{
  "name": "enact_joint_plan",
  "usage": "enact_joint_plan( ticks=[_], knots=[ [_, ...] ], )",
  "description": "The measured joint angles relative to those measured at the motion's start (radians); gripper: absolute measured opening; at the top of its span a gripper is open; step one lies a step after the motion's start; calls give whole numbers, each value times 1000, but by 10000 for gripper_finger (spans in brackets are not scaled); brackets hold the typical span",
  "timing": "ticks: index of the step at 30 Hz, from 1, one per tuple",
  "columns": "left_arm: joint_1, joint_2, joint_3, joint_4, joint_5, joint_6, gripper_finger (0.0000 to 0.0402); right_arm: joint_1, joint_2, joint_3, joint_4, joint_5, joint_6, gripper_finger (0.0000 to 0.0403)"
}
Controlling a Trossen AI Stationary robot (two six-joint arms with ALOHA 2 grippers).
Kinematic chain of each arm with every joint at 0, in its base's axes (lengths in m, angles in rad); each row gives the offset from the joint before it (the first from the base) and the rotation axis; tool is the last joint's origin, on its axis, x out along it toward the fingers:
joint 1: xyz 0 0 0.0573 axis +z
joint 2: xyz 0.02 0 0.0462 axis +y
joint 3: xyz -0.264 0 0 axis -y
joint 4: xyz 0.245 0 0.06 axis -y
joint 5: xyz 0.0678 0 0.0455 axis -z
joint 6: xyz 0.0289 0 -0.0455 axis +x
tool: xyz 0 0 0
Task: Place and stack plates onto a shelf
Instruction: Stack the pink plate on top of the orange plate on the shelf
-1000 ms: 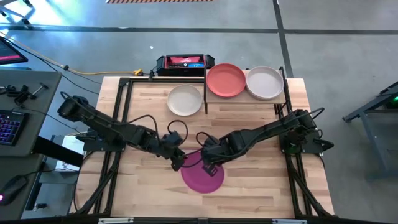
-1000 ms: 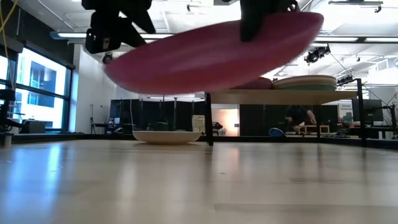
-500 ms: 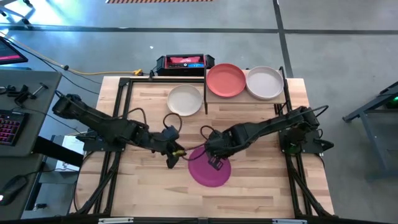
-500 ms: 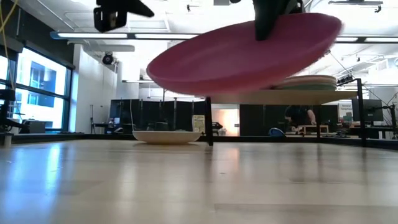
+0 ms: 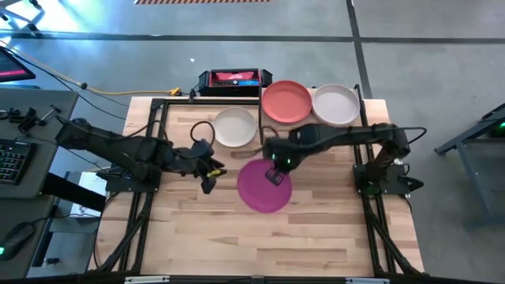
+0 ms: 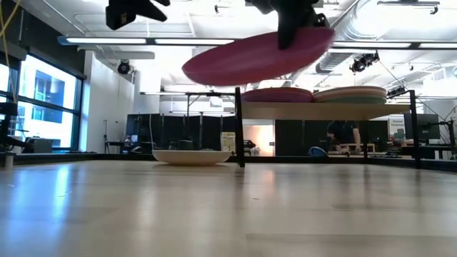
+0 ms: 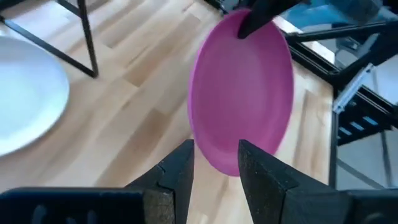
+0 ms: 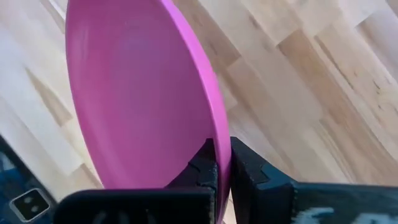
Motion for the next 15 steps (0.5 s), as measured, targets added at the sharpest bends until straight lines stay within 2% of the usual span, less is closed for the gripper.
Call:
enact_joint_plan(
  ticks=[15],
  knots=[
    [138,-63,-1,-59,1,215,111,-393,-124,0,16,-165,-167,0]
  ],
)
